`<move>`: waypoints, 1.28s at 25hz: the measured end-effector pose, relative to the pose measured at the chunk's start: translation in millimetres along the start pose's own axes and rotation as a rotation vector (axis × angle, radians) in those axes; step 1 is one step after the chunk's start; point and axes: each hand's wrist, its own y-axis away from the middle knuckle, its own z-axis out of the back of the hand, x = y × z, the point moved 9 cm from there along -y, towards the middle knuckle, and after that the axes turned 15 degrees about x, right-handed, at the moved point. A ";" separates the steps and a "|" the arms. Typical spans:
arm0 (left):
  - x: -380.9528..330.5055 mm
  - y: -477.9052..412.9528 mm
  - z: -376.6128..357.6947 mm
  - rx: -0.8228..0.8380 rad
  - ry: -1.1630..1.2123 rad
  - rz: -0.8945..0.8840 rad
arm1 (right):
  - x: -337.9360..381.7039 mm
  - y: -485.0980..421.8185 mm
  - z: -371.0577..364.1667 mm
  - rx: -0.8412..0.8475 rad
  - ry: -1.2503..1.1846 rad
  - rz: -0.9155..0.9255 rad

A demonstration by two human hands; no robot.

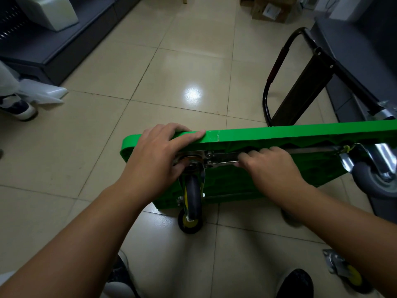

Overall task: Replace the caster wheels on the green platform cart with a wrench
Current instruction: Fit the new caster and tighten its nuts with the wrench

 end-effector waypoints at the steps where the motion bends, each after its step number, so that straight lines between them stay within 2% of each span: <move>1: -0.2 0.3 0.4 -0.006 0.003 0.001 | -0.3 0.7 -8.2 0.008 -0.026 -0.015; 5: -0.6 1.9 -0.4 -0.003 -0.005 0.003 | 4.4 5.3 -47.0 0.024 -0.215 -0.103; 7: -0.4 1.7 -1.3 0.002 -0.014 0.000 | 14.6 7.7 -78.9 0.053 -0.496 -0.172; 10: -0.8 0.7 -0.6 -0.001 -0.017 0.004 | 69.6 4.3 -128.3 0.247 -1.300 -0.284; 12: -2.1 -0.1 -0.3 0.001 -0.012 -0.005 | 126.9 2.3 -138.4 0.385 -1.940 -0.374; 13: -2.2 0.2 0.2 0.002 -0.007 -0.011 | 147.7 2.6 -139.2 0.428 -2.111 -0.363; 14: -1.7 1.0 0.5 0.004 -0.005 -0.014 | 157.1 4.9 -134.4 0.451 -2.102 -0.311; 15: -1.5 2.3 0.6 0.010 -0.006 -0.017 | 153.3 12.2 -132.1 0.453 -1.929 -0.256; 17: -1.2 3.0 0.3 0.016 -0.004 -0.019 | 121.7 25.6 -126.1 0.451 -1.416 -0.174; 19: -0.7 1.5 -1.2 0.019 -0.002 -0.017 | 77.0 38.0 -112.4 0.533 -0.847 -0.112; 20: -0.3 1.3 -1.4 0.018 0.000 -0.019 | 54.5 42.6 -95.2 0.531 -0.639 -0.095; 22: 0.2 1.3 -1.2 0.012 0.007 -0.021 | 25.8 42.9 -44.6 0.391 -0.359 0.038; 24: -1.3 1.0 -1.1 0.012 0.014 -0.024 | 17.1 36.1 0.8 0.247 -0.160 0.146; 27: -2.0 1.9 0.4 -0.003 0.017 -0.026 | 14.4 14.2 29.4 0.179 -0.046 0.192; 32: -1.6 1.6 0.6 -0.004 0.017 -0.013 | 11.8 -5.5 31.6 0.123 0.111 0.116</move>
